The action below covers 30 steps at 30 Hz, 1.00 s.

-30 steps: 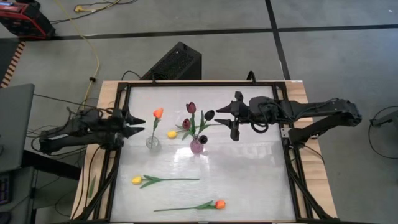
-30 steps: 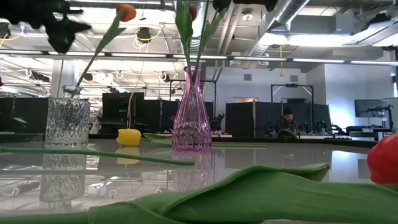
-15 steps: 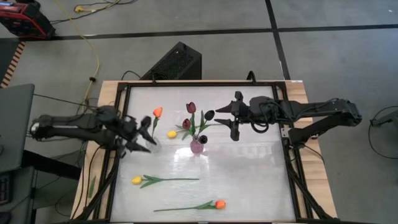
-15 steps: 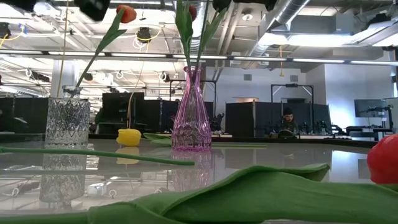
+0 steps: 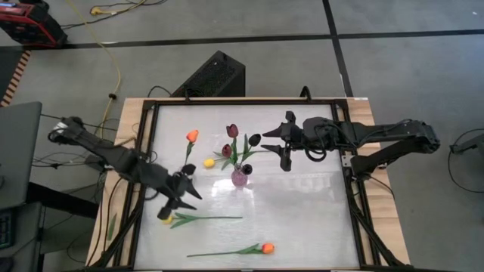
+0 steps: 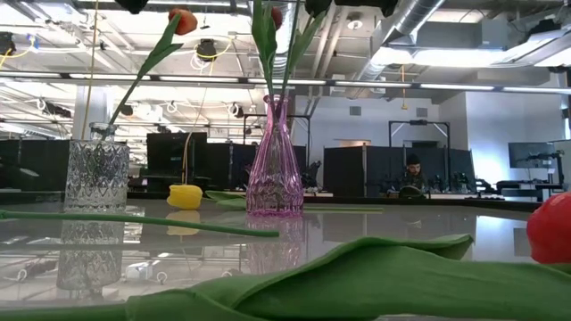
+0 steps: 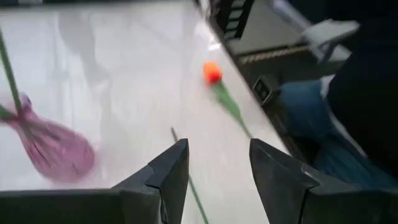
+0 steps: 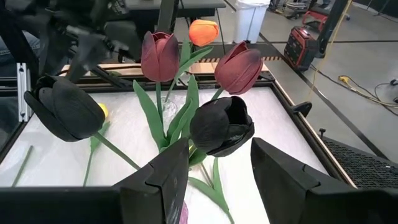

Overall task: Sort flowers into vase by color
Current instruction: Put the orange flower into the transparent vase

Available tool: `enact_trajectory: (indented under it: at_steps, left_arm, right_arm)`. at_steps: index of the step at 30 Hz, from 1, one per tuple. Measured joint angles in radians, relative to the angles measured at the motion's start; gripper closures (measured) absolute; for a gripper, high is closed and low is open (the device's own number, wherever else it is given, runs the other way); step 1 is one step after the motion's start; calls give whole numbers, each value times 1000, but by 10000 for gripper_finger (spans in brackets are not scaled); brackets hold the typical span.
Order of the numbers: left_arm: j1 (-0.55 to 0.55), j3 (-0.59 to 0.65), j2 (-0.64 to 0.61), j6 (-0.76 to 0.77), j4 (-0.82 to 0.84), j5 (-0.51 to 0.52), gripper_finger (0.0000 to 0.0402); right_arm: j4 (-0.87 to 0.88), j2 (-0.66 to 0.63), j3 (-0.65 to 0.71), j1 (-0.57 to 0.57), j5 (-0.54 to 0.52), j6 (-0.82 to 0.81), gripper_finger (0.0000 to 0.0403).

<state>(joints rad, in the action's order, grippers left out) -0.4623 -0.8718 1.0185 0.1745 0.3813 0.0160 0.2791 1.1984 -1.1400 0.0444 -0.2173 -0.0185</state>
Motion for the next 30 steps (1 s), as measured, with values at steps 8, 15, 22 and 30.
enact_trajectory:
  at_steps: [8,15,22,30]
  left_arm:
    - [-124,-40,184,204,13,102,245]
    - [-204,-122,340,319,7,101,249]
    - [-249,-240,513,306,2,118,266]
    - [-253,-323,728,340,-29,154,268]
  right_arm:
    - [8,0,0,0,8,-6,205]
    - [23,0,-1,17,9,-108,205]
    - [41,0,-1,142,5,-174,205]
    - [31,76,-1,328,-119,-238,205]
